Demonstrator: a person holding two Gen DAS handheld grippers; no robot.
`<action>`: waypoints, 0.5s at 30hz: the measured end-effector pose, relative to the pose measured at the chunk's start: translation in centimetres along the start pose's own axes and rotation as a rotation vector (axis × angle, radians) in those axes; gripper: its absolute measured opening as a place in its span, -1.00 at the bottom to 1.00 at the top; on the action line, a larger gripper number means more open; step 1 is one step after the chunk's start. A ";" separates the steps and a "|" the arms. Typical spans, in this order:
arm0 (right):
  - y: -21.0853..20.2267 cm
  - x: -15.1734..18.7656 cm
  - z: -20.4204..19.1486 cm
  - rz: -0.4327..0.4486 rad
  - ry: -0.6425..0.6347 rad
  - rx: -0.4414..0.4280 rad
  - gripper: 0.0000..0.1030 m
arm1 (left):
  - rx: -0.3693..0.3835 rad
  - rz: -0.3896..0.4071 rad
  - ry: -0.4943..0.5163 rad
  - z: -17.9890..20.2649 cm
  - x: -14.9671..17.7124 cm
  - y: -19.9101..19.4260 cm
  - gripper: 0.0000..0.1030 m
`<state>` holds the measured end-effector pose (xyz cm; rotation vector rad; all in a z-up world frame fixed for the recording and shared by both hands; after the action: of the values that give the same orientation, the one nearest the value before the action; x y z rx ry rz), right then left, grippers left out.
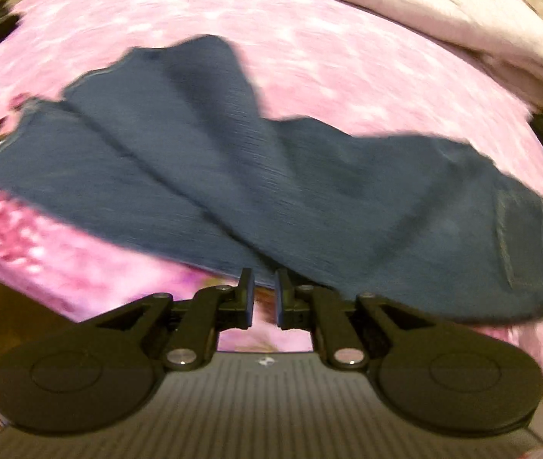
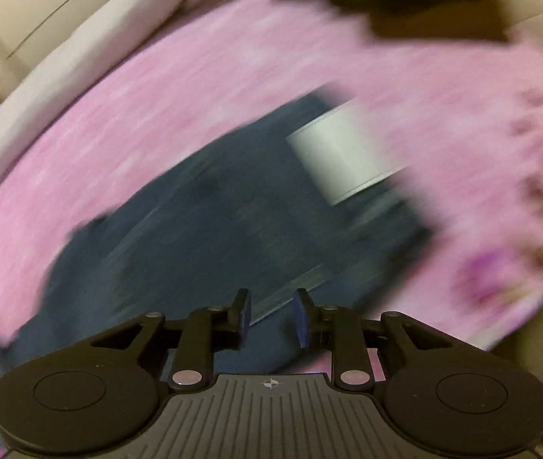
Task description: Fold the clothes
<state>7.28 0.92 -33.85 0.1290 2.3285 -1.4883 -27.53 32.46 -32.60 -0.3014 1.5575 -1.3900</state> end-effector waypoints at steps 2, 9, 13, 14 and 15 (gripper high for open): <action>1.5 2.5 -4.1 -0.100 0.058 -0.180 -0.50 | -0.016 0.019 -0.078 -3.1 -1.7 0.1 -0.83; 4.1 11.5 -12.9 -0.310 0.319 -0.442 -0.50 | 0.013 0.069 -0.355 -13.6 -7.3 2.8 -0.61; 5.1 15.3 -12.9 -0.295 0.455 -0.372 -0.50 | 0.072 0.073 -0.435 -17.6 -9.4 6.0 -0.60; 5.3 15.9 -12.7 -0.275 0.499 -0.354 -0.50 | 0.083 0.075 -0.443 -18.5 -9.9 6.8 -0.59; 5.6 16.6 -12.5 -0.255 0.543 -0.337 -0.50 | 0.093 0.076 -0.451 -19.4 -10.5 7.5 -0.58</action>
<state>-9.85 12.51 -39.88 0.1677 3.1001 -1.2530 -34.48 54.32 -36.72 -0.4590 1.1197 -1.2283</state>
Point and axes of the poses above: each gripper's, at about its wrist camera, not at the fingertips, and y roughly the way its jaws point, z to its right, x to its underside, the point moved 7 cm from there along y, roughly the way its jaws point, and after that the axes turned 3 degrees about z, right-handed, at the moved point
